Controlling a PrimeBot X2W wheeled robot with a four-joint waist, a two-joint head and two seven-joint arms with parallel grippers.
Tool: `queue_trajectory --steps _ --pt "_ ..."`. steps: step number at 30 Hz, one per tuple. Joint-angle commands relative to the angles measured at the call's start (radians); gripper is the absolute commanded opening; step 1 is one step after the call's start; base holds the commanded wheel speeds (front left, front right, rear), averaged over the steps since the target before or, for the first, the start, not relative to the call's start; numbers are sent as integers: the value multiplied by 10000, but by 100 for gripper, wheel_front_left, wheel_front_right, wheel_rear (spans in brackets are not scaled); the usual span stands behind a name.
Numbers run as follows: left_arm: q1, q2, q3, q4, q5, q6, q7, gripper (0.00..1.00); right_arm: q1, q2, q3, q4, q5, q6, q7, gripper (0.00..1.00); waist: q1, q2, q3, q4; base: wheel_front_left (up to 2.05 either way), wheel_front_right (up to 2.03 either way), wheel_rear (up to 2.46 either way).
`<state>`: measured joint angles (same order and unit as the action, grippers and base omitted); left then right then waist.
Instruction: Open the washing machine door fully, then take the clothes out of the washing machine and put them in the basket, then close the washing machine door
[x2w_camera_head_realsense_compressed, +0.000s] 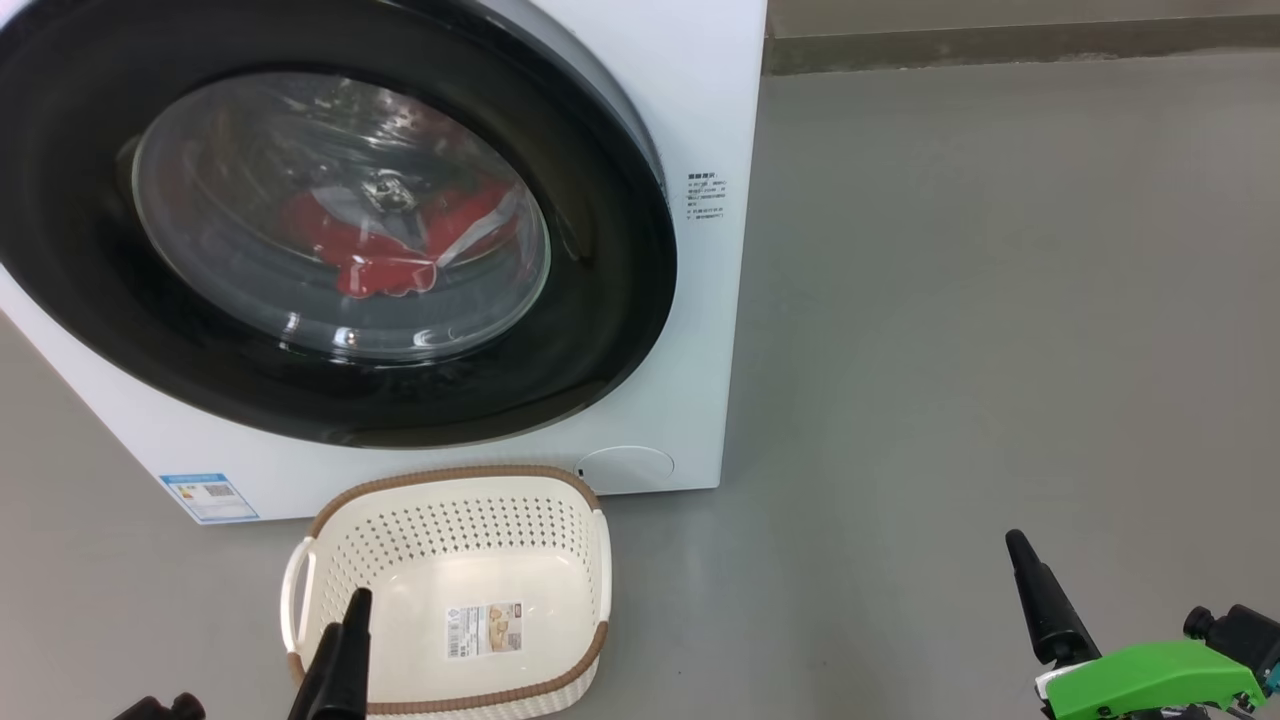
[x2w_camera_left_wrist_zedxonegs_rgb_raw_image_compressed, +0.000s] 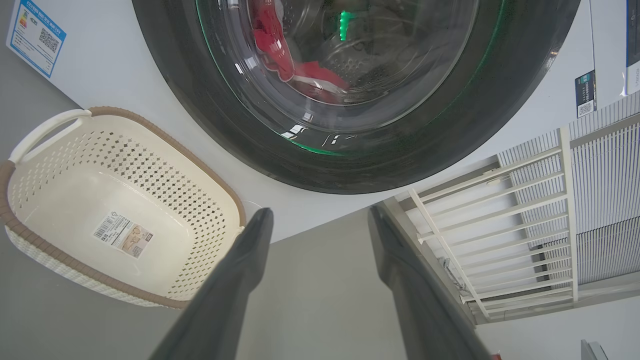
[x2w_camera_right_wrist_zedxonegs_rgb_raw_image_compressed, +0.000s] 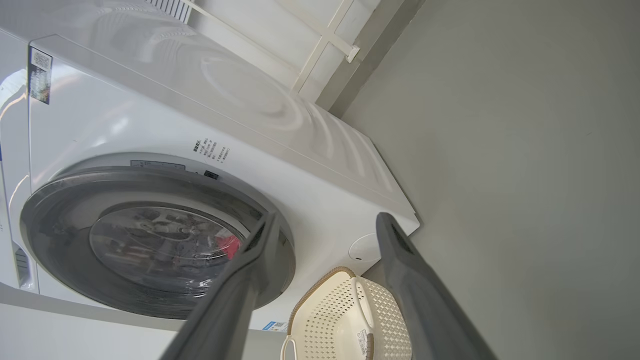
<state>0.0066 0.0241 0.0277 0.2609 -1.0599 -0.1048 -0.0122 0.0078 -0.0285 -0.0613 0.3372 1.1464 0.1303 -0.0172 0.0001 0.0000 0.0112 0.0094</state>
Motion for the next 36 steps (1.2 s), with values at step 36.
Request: queue_trajectory --steps 36 --pt "258 295 -144 -1021 4719 244 -1172 100 65 -185 317 -217 -4145 3 -1132 100 -1 0 67 24 0 0 0"
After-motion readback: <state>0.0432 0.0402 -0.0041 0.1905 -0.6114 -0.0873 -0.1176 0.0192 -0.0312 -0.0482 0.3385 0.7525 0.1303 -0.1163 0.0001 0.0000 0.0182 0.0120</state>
